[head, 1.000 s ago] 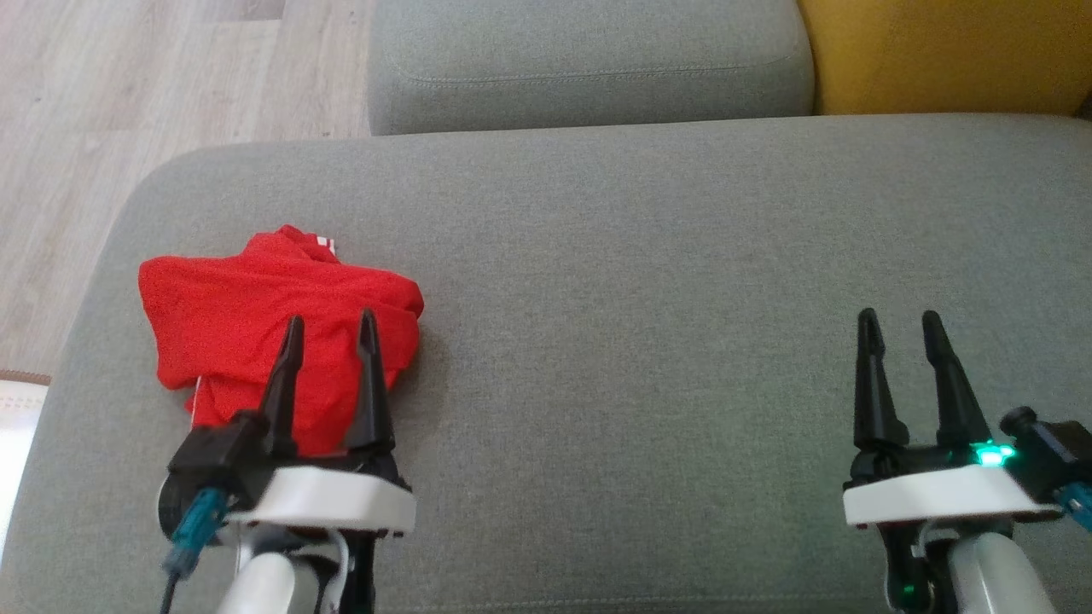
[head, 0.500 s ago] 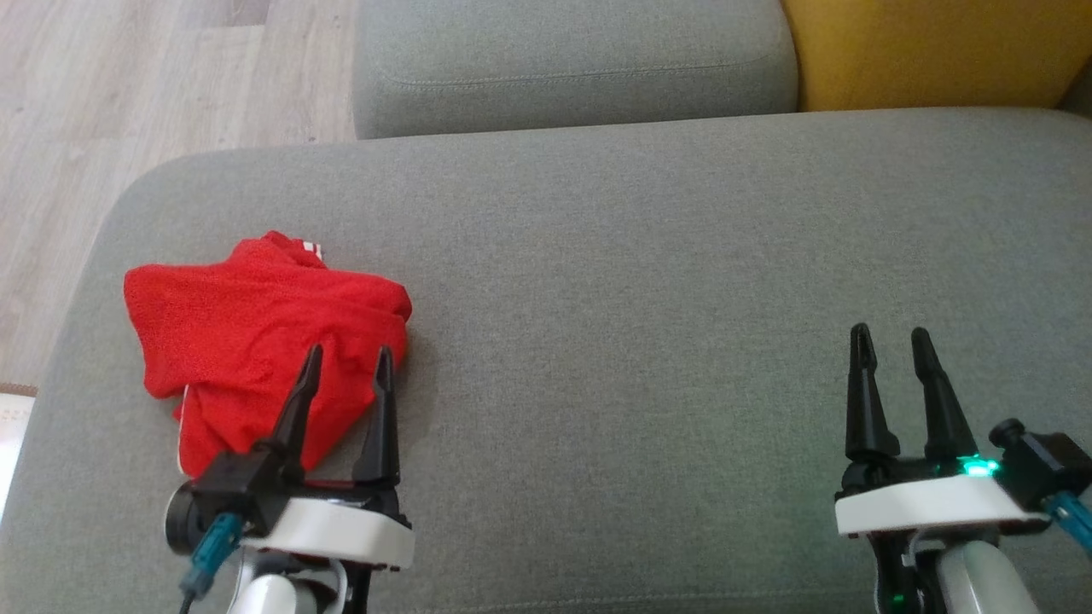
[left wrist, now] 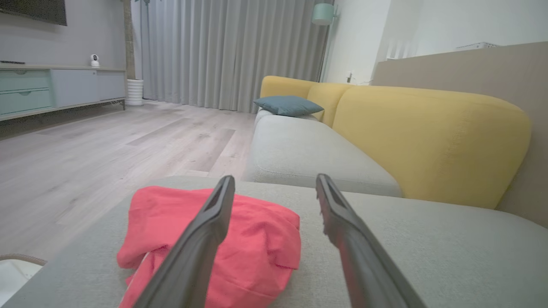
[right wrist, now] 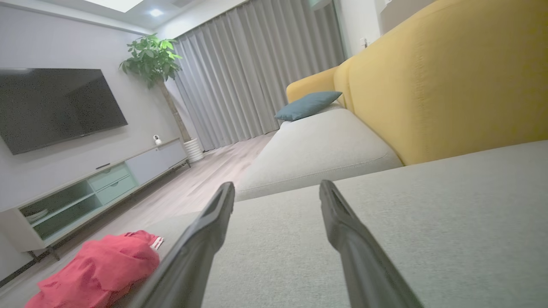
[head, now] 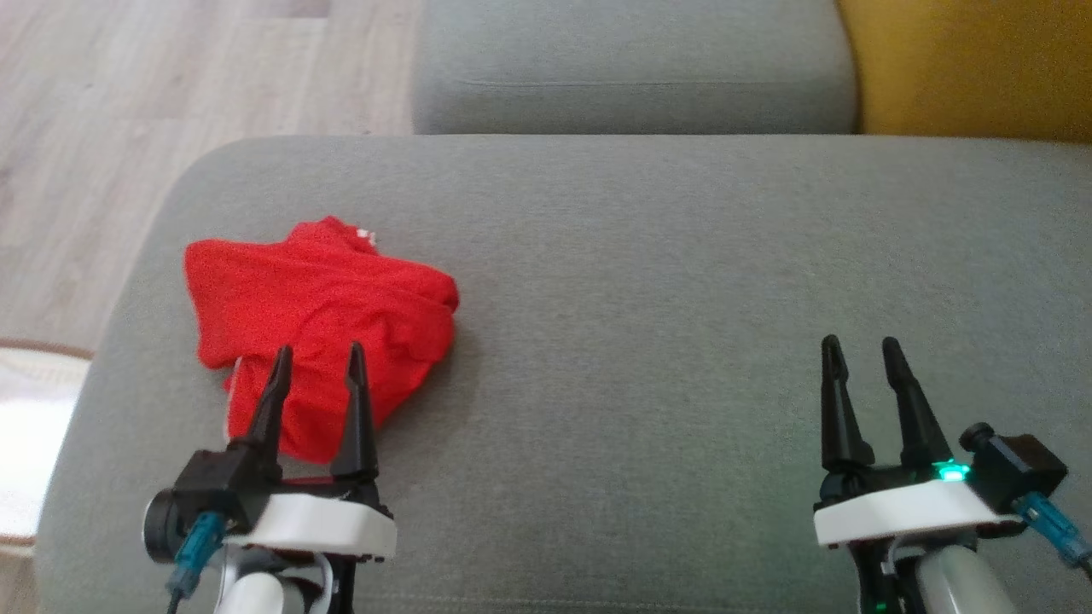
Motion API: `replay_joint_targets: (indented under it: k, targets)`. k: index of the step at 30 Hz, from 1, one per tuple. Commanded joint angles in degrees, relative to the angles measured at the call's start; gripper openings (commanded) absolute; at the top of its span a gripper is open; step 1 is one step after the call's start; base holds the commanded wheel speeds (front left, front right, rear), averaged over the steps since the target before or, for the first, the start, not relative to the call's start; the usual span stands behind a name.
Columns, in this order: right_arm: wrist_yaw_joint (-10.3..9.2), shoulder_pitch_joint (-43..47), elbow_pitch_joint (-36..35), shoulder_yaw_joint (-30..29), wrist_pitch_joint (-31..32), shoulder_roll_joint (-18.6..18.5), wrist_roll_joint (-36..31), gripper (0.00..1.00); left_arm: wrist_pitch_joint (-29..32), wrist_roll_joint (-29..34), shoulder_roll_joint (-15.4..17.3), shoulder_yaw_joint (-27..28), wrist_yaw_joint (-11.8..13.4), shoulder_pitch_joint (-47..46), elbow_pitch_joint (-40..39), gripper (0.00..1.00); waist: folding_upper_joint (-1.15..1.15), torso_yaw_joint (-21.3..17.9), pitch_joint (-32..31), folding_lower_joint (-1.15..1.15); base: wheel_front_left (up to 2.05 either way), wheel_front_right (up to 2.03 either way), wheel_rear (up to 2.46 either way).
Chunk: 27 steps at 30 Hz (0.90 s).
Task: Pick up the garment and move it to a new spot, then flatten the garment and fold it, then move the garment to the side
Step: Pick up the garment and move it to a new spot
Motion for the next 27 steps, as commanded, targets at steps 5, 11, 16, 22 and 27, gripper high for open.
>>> replay_joint_targets:
  k: [5,11,16,22,27]
  targets:
    - [0.44,-0.86,-1.25,2.78,-0.62,-0.5,-0.06,1.0,-0.52,0.78,-0.18,3.46,1.01,-2.31,-1.71,1.0,0.0,5.97,-0.76,0.0,0.0,0.0,0.0]
    - [0.44,-0.09,-1.17,3.9,-0.62,-0.5,0.61,1.0,-0.52,1.3,-0.18,4.64,1.21,-1.78,-1.45,1.0,0.0,11.6,-1.13,0.0,0.0,0.0,0.0]
    - [0.44,0.38,-1.02,4.54,-0.62,-0.5,1.05,1.0,-0.52,1.42,-0.18,5.17,1.19,-1.29,-1.47,1.0,0.0,15.12,-1.35,0.0,0.0,0.0,0.0]
    - [0.44,0.85,-0.74,5.78,-0.62,-0.5,1.8,1.0,-0.52,1.68,-0.18,6.18,1.05,-0.52,-1.57,1.0,0.0,18.81,-1.79,0.0,0.0,0.0,0.0]
    - [0.44,1.23,-0.55,6.62,-0.62,-0.5,2.02,1.0,-0.52,1.6,-0.18,6.89,0.96,-0.1,-1.79,1.0,0.0,20.05,-2.0,0.0,0.0,0.0,0.0]
